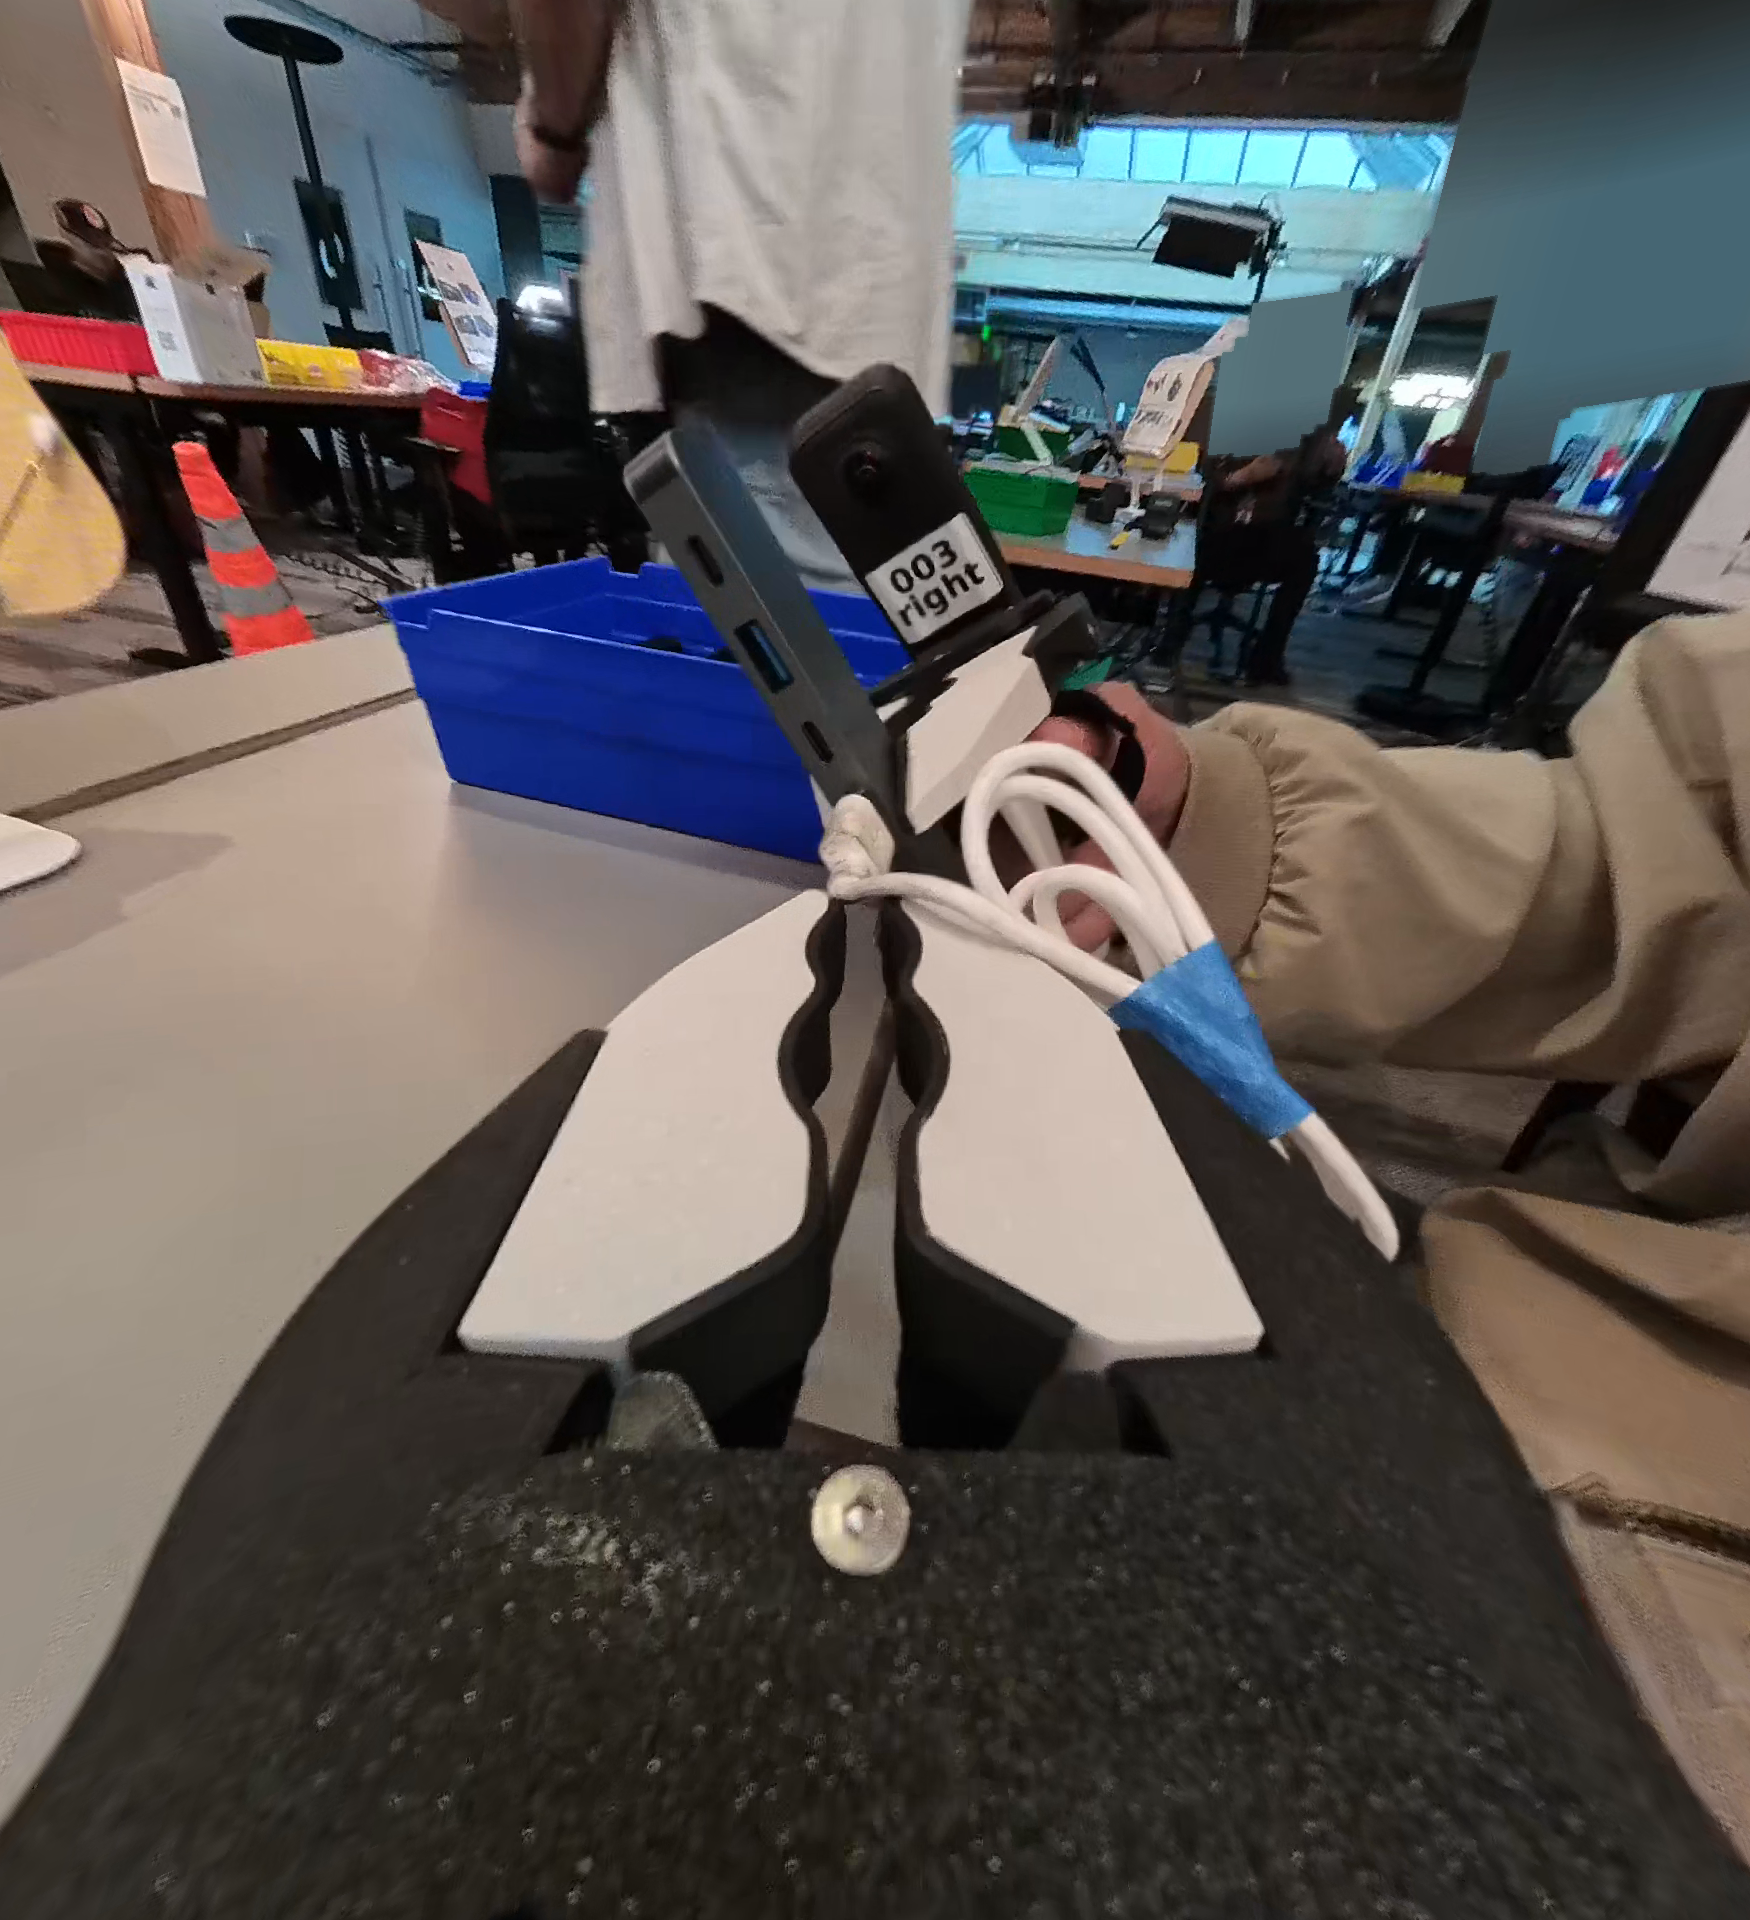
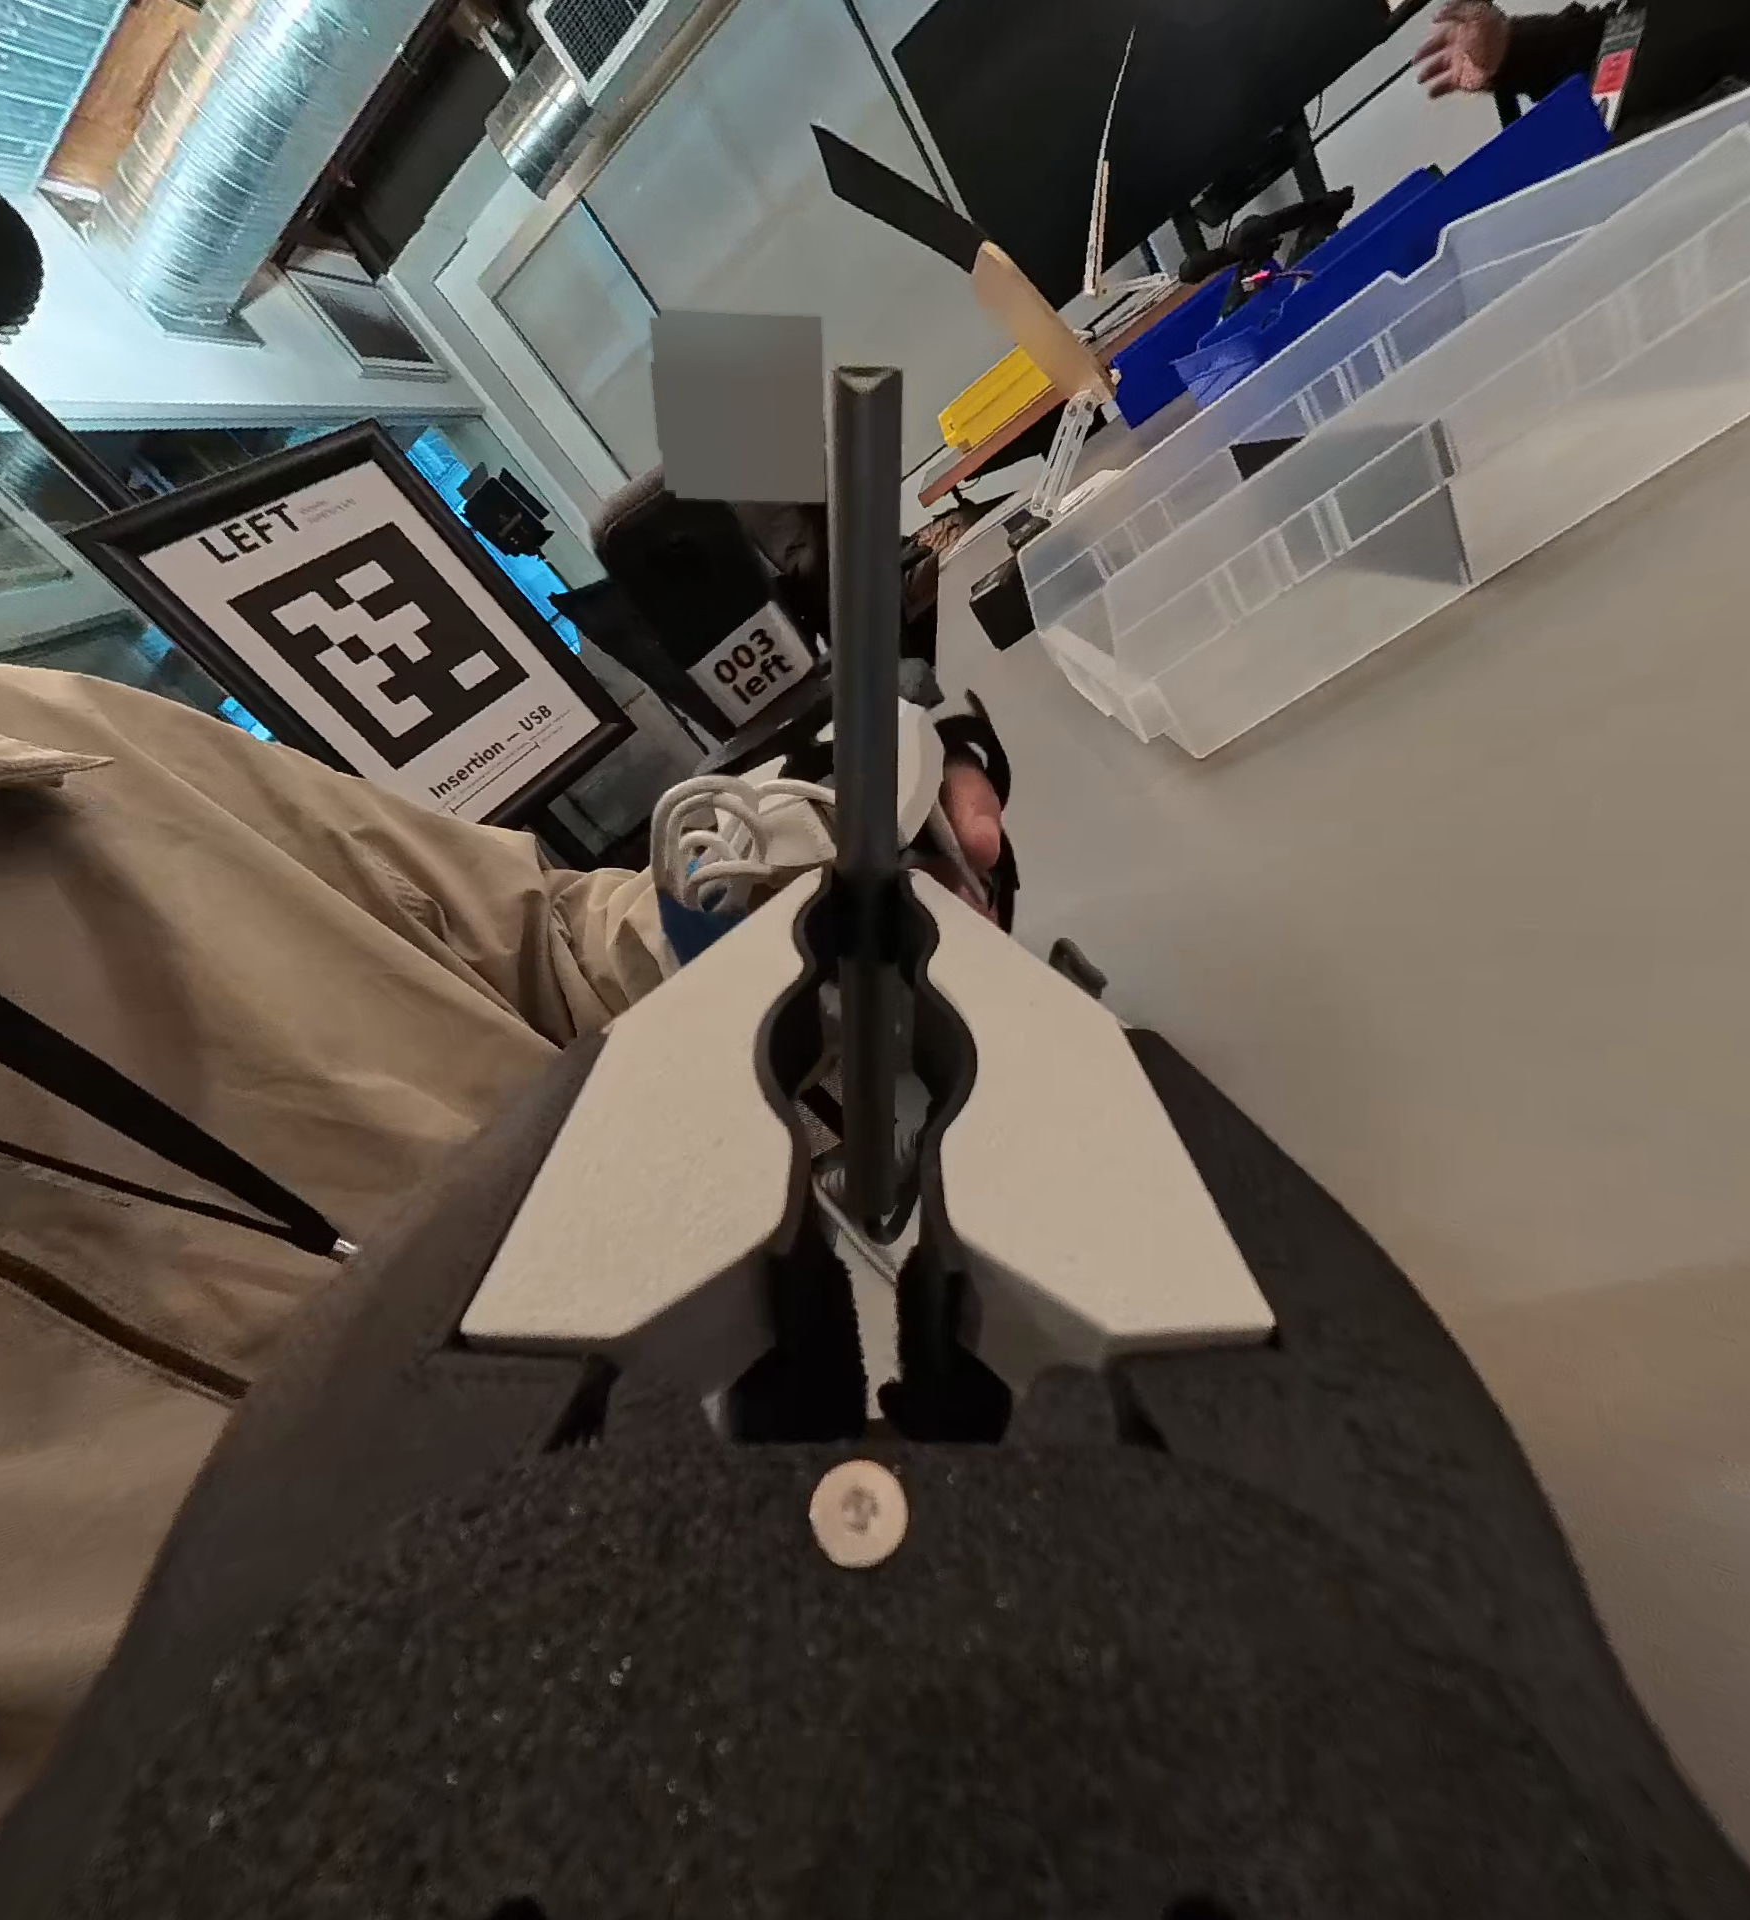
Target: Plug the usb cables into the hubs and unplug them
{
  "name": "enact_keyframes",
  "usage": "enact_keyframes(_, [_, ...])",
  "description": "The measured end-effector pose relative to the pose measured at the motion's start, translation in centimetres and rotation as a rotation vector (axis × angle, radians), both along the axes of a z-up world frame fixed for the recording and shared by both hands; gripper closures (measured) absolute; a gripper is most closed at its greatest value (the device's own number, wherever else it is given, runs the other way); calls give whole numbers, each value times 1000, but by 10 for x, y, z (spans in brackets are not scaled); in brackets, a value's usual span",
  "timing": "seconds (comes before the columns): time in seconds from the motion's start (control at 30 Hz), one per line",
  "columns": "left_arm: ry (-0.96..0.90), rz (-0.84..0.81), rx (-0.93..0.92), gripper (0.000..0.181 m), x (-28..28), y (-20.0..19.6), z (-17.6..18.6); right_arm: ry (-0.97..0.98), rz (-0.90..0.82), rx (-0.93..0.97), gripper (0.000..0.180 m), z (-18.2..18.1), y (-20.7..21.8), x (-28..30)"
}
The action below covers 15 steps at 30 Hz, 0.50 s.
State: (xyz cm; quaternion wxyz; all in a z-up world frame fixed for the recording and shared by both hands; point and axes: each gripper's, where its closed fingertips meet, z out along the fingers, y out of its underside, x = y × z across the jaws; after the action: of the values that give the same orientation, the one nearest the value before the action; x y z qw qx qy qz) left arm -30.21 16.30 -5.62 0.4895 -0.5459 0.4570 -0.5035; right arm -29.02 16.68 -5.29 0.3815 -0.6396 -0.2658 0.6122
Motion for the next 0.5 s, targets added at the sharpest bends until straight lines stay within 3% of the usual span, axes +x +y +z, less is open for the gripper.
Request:
enact_keyframes(0.27, [-118,-78,-250,161,2,-2,9,5,-19,-7,170,1,3,2])
enact_keyframes(0.5, [-205,9,-297,159,4,6,19,-53,-11,0,170,-6,0,-4])
